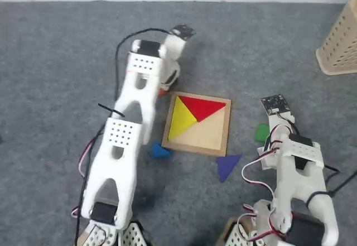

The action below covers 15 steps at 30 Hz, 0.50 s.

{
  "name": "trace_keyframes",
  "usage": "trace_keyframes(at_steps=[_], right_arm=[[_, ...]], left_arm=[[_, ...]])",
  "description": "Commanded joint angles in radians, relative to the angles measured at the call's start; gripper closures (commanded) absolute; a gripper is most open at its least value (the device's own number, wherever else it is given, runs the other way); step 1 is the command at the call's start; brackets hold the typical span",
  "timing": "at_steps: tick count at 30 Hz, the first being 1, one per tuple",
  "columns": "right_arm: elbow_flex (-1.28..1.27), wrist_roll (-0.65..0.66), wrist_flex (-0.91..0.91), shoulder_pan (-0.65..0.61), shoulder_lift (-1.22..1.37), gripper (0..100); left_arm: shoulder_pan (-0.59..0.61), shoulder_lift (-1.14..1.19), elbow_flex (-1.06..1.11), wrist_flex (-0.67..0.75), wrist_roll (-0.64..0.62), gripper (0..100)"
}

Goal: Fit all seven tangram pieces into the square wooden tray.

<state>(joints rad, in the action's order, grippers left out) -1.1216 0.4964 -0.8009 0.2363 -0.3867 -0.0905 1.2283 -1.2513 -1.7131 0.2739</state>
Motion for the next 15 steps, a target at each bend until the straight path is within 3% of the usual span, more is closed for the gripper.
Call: trace_keyframes(at_steps=[1, 11, 15], right_arm=[[-0.005, 0.003, 0.015, -0.008, -0.022, 99.2], [-0.005, 0.003, 0.015, -0.010, -0.022, 99.2], [-0.005, 0.003, 0.015, -0.010, -0.022, 99.2]], left_arm=[[0.061, -0.183, 0.186, -0.044, -0.032, 93], [0.117, -0.664, 0.863, -0.044, -0.021, 97], [0.138, -0.809, 0.947, 0.002, 0.044, 97]])
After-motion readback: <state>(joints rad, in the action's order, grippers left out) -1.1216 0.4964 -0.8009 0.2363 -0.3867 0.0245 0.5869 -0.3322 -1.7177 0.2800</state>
